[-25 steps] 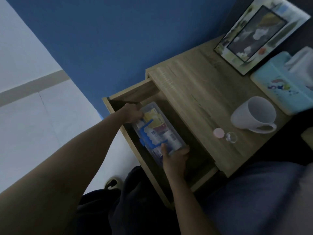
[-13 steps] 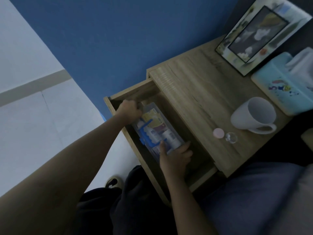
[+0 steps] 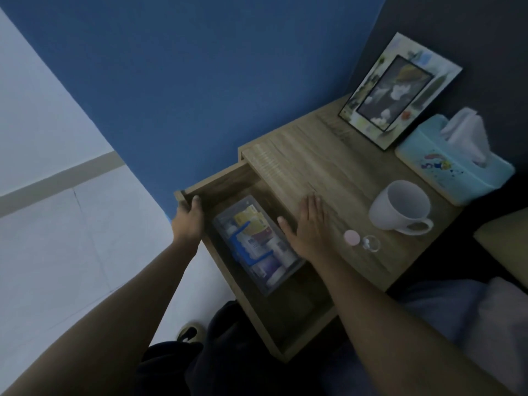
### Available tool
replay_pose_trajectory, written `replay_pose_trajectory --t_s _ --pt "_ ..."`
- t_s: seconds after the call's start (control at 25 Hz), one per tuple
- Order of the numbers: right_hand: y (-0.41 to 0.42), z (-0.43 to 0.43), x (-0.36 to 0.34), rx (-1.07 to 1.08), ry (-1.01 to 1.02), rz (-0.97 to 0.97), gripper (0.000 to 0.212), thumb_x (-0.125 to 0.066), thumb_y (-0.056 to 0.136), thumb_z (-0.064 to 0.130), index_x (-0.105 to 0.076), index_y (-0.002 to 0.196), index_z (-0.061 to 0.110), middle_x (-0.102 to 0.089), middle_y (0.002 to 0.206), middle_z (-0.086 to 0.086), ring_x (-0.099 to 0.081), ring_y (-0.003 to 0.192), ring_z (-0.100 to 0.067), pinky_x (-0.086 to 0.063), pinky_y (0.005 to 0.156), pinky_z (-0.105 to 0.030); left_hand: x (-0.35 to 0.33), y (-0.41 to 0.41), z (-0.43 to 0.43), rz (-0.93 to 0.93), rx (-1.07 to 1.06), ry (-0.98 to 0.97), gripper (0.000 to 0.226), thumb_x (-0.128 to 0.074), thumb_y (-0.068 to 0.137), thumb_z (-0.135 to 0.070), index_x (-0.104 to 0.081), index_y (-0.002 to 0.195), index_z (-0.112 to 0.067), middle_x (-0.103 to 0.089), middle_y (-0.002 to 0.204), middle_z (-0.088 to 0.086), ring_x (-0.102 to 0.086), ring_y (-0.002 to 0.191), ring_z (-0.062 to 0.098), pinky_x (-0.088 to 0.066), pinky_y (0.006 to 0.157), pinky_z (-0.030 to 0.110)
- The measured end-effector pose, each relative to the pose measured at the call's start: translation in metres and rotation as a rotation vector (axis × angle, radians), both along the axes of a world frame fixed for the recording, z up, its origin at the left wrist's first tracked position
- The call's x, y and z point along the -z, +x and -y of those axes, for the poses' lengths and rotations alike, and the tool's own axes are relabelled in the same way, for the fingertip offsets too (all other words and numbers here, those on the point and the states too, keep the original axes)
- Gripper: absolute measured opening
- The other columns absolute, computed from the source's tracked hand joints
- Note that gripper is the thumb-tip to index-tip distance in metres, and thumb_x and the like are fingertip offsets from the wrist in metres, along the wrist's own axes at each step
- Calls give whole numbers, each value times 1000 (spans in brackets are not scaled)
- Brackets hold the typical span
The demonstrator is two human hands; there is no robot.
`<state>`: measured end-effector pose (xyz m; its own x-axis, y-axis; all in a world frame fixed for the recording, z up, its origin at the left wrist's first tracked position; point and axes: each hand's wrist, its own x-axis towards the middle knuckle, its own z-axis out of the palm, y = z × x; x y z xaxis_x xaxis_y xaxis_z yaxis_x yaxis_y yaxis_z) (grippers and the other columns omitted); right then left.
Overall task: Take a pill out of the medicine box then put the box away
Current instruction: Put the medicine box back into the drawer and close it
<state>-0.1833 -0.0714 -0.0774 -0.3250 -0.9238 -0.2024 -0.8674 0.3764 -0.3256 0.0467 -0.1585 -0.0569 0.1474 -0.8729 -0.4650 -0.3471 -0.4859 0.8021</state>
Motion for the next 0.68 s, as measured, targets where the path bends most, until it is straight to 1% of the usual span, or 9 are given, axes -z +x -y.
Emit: replay_pose_trajectory --t_s 0.08,0.12,0.16,0.24,0.32,0.36,0.44,0.56,0.68 --pt "-4 -2 8 -36 49 9 98 -11 77 79 15 144 12 16 157 -11 19 142 -21 11 111 -39 3 -1 2 -86 -40 -3 52 -35 96 -44 -39 137 -13 -51 135 11 -50 119 31 -43 95 39" --pt "-3 -2 11 -31 47 -2 100 -6 74 81 17 143 12 18 156 -10 20 142 -20 12 110 -38 5 -1 4 -116 -32 -9 51 -37 95 -44 -41 136 -14 -51 135 10 -50 120 30 -42 94 37" --pt "-3 -3 12 -24 39 -10 102 -3 72 82 17 143 12 18 157 -10 20 142 -20 12 110 -38 7 -1 6 -140 -14 -13 51 -38 95 -44 -42 136 -14 -51 136 10 -49 120 29 -41 95 37" --pt "-1 -4 9 -22 30 -2 105 1 69 83 14 144 12 16 157 -10 17 143 -20 11 111 -37 11 -7 12 -173 33 -8 53 -38 94 -47 -42 136 -15 -49 139 10 -47 124 30 -38 105 42" --pt "-1 -6 4 -23 24 15 105 -1 70 83 14 145 11 15 157 -10 15 144 -21 9 113 -37 12 -18 21 -196 72 15 59 -35 92 -53 -42 137 -16 -46 142 11 -44 127 31 -35 109 48" --pt "-1 -6 1 -26 25 14 104 -3 71 82 14 145 11 14 157 -11 14 144 -22 8 114 -38 12 -24 26 -225 82 36 63 -33 92 -57 -41 138 -16 -44 143 11 -43 129 31 -34 110 48" --pt "2 -6 -3 -31 43 -5 102 -5 72 80 15 145 10 15 157 -11 14 144 -23 7 115 -39 11 -35 37 -330 117 85 69 -26 91 -62 -37 141 -15 -37 149 11 -35 135 30 -28 113 45" --pt "3 -6 -7 -23 70 -15 98 -12 78 76 17 144 10 19 156 -11 17 144 -23 7 118 -41 12 -53 50 -527 190 128 71 -19 93 -60 -29 145 -12 -24 155 9 -19 143 27 -14 116 42" --pt "4 -5 -6 -18 56 -6 91 -22 86 68 15 145 10 17 157 -10 16 144 -22 6 118 -40 13 -70 63 -616 183 180 76 -18 92 -61 -19 147 -8 -16 158 8 -13 145 25 -11 117 41"
